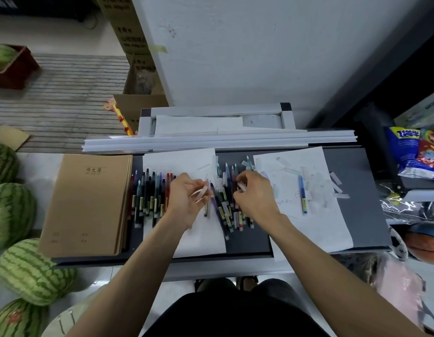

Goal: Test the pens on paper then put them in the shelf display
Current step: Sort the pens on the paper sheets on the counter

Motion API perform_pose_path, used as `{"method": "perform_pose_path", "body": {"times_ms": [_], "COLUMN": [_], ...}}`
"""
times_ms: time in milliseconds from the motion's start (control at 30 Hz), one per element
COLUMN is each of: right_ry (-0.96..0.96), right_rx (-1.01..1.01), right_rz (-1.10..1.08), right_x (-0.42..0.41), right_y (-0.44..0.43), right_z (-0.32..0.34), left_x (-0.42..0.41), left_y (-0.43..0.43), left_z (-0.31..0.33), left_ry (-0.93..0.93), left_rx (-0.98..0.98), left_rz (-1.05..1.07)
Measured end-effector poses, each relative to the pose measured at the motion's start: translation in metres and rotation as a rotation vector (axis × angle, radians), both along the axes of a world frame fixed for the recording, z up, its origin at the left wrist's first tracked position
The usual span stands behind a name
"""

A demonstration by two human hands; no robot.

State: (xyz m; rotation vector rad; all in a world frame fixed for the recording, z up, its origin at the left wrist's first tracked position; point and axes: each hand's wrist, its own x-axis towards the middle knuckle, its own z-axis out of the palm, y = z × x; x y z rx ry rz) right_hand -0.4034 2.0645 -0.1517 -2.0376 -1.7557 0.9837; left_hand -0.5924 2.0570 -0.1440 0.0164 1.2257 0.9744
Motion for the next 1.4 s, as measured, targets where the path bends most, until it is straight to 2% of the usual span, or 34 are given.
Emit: {"method": "perform_pose_path", "body": {"times_ms": [67, 133, 167, 267, 300, 367, 433, 533, 667, 767, 900, 967, 1033, 1100, 1133, 1200, 1300, 1400], "right_ry": [0.165, 0.395, 0.568, 1.311, 1.495, 1.692, 1.738, 1.65, 1.497, 1.383, 1.201, 0.902, 0.481, 0.126, 0.031, -0.043, -0.109, -0.15], "right_rx": [-0.026, -0.111, -0.187, -0.468, -0.533, -0.593, -0.613, -0.631, -0.598, -0.528, -0.465, -0.367, -0.245, -0.169, -0.161, -0.161, -0.123, -0.108], "right_rz": [-0.133, -0.304, -0.403, -0.694, -0.733, -0.718, -0.703, -0.756, -0.822, -0.828, -0.688, -0.576, -0.411, -0.216, -0.147, -0.092, -0.049, -0.032], "right_x": [0.001, 0.004, 0.007, 0.019, 0.025, 0.036, 0.047, 0.063, 0.076, 0.079, 0.081, 0.08, 0.076, 0.07, 0.067, 0.064, 0.062, 0.058], "right_y": [-0.002, -0.004, -0.004, -0.012, -0.017, -0.028, -0.036, -0.042, -0.039, -0.028, -0.012, -0.004, 0.003, 0.008, 0.009, 0.008, 0.005, 0.002], "right_z": [0.005, 0.01, 0.013, 0.02, 0.02, 0.017, 0.011, 0.004, 0.004, 0.005, 0.001, -0.001, -0.004, -0.007, -0.009, -0.013, -0.018, -0.019], "left_x": [0.003, 0.007, 0.008, 0.012, 0.015, 0.02, 0.025, 0.031, 0.031, 0.025, 0.017, 0.012, 0.012, 0.016, 0.017, 0.02, 0.023, 0.032], "left_y": [0.007, 0.014, 0.017, 0.02, 0.02, 0.02, 0.022, 0.027, 0.027, 0.024, 0.017, 0.008, -0.001, -0.009, -0.013, -0.021, -0.034, -0.038], "left_z": [-0.002, -0.004, -0.005, -0.014, -0.014, -0.015, -0.017, -0.017, -0.017, -0.011, -0.001, 0.001, -0.002, -0.004, -0.006, -0.008, -0.011, -0.01], "left_ry": [0.088, 0.262, 0.405, 0.987, 1.131, 1.304, 1.384, 1.473, 1.42, 1.137, 0.506, 0.32, 0.265, 0.319, 0.39, 0.609, 1.004, 1.333], "left_rx": [-0.038, -0.046, -0.008, 0.23, 0.276, 0.302, 0.297, 0.297, 0.261, 0.201, 0.081, 0.086, 0.063, -0.001, -0.014, 0.024, 0.172, 0.221], "left_rz": [-0.062, -0.171, -0.249, -0.632, -0.758, -0.904, -0.954, -1.001, -0.97, -0.768, -0.394, -0.32, -0.27, -0.251, -0.266, -0.355, -0.638, -0.865]}}
